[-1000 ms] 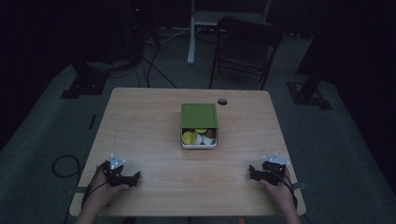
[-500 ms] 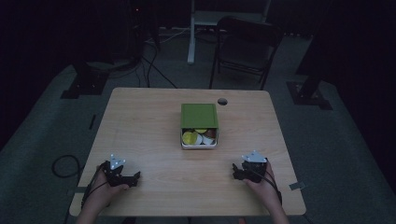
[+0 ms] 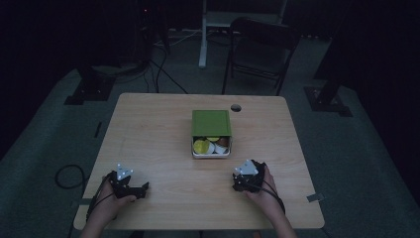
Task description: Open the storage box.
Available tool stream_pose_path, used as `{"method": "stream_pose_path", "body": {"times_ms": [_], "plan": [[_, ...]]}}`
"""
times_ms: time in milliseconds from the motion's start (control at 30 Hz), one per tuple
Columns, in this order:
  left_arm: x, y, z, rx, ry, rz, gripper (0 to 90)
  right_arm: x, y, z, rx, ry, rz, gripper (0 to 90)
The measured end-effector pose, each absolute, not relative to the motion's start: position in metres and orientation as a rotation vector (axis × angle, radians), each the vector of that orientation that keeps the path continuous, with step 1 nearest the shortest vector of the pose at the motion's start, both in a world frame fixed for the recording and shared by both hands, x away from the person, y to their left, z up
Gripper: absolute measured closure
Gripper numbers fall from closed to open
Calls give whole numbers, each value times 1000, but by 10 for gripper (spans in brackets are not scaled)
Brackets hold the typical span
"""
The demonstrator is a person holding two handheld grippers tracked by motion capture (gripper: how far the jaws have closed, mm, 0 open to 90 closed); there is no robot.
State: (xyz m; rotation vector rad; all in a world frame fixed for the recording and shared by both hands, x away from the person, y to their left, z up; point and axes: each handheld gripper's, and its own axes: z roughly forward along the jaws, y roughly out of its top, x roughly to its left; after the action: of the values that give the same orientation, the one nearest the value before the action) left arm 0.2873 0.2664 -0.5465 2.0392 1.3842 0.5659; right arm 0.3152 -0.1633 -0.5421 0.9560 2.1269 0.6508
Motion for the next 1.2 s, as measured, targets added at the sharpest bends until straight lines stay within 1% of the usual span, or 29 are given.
{"method": "stream_pose_path", "body": {"times_ms": [500,833,900,1000,1067,1133,1200], "plan": [[287,266,-547,2040,1384,566,17,314,-121,-538,689,2110,568,132],[287,266,-546,2041,1384,565,17,311,-97,-540,498,2054,496,161],[287,266,-546,2041,1384,565,17,311,-94,-540,459,2037,471,190],[287,266,-546,2040,1384,565,17,310,-90,-540,398,1998,431,258],[287,267,-546,2041,1384,565,17,309,-88,-540,340,1957,394,351],[287,266,-546,2040,1384,565,17,308,-85,-540,272,1929,346,408],[287,266,-546,2040,1384,566,17,308,-83,-541,228,1910,317,435]]}}
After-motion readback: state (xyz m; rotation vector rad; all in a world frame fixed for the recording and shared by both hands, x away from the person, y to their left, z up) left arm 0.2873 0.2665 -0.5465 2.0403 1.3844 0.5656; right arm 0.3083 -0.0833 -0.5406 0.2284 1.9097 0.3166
